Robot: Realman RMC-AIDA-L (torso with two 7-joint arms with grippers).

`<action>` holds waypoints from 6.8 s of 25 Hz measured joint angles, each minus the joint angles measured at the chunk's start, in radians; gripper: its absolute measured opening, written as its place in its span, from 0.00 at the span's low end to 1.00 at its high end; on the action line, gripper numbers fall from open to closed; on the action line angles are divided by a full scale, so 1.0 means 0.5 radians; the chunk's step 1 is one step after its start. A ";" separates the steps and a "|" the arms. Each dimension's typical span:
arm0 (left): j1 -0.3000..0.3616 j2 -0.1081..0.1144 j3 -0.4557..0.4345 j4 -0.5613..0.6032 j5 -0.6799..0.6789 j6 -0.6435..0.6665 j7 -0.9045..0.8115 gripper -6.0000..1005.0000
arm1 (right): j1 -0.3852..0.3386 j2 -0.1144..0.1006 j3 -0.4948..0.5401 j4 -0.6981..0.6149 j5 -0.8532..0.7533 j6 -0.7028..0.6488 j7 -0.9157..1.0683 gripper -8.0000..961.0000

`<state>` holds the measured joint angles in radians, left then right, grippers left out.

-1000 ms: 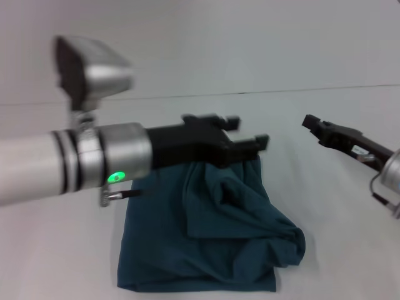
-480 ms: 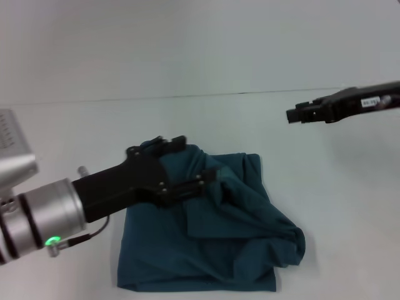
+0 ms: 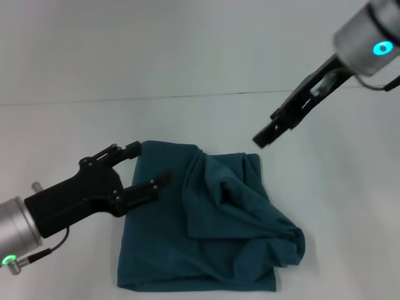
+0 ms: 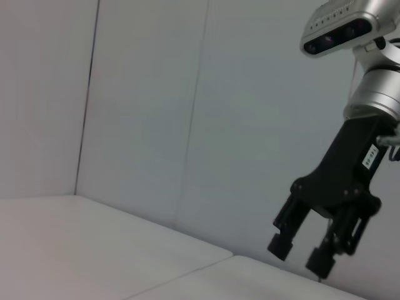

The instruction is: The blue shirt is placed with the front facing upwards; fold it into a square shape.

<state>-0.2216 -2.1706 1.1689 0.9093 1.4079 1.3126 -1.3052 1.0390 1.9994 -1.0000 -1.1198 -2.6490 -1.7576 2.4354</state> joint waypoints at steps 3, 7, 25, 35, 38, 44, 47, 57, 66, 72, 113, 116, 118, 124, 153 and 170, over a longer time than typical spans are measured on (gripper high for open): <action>0.018 0.000 -0.024 -0.012 0.007 0.012 0.021 0.85 | 0.087 0.113 -0.080 -0.003 -0.182 -0.008 0.027 0.75; 0.029 0.000 -0.056 -0.026 0.016 0.014 0.023 0.85 | 0.142 0.189 -0.197 0.056 -0.237 0.038 0.100 0.75; 0.045 0.000 -0.127 -0.095 0.026 0.072 0.054 0.86 | 0.174 0.196 -0.585 0.360 -0.046 0.360 0.366 0.74; 0.017 0.002 -0.120 -0.140 0.025 0.072 0.055 0.86 | 0.184 0.201 -0.647 0.537 0.015 0.532 0.437 0.73; 0.015 0.003 -0.120 -0.140 0.025 0.071 0.055 0.86 | 0.191 0.202 -0.735 0.570 0.015 0.598 0.478 0.72; 0.014 0.003 -0.120 -0.149 0.025 0.071 0.056 0.86 | 0.192 0.203 -0.817 0.589 0.015 0.659 0.525 0.68; 0.009 0.003 -0.120 -0.165 0.025 0.071 0.064 0.86 | 0.191 0.199 -0.812 0.600 0.014 0.688 0.531 0.66; 0.004 0.003 -0.117 -0.168 0.025 0.073 0.067 0.86 | 0.157 0.167 -0.691 0.578 -0.010 0.707 0.535 0.23; 0.009 0.003 -0.122 -0.169 0.025 0.075 0.074 0.86 | 0.045 0.105 -0.473 0.577 -0.025 0.744 0.528 0.09; 0.000 0.003 -0.122 -0.185 0.025 0.075 0.079 0.86 | -0.053 0.091 -0.364 0.606 -0.069 0.844 0.529 0.09; 0.030 0.015 -0.422 -0.146 0.025 0.284 0.079 0.86 | -0.242 0.200 -1.071 -0.054 0.115 0.515 0.103 0.75; 0.032 0.015 -0.423 -0.146 0.025 0.286 0.079 0.85 | -0.257 0.201 -1.199 -0.077 0.144 0.550 0.113 0.78; 0.032 0.015 -0.423 -0.147 0.025 0.287 0.079 0.85 | -0.264 0.205 -1.263 -0.077 0.147 0.580 0.124 0.80; 0.035 0.015 -0.423 -0.152 0.025 0.287 0.079 0.86 | -0.306 0.213 -1.468 -0.081 0.159 0.725 0.172 0.81; 0.020 0.015 -0.408 -0.162 0.025 0.283 0.079 0.86 | -0.349 0.210 -1.849 0.018 -0.008 1.097 0.442 0.59; 0.010 0.015 -0.405 -0.168 0.045 0.286 0.079 0.85 | -0.456 0.198 -1.259 0.029 -0.007 1.080 0.496 0.06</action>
<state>-0.2168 -2.1629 0.9664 0.8252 1.4302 1.4558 -1.2655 0.8110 2.0984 -1.6292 -1.1051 -2.6527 -1.2173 2.6833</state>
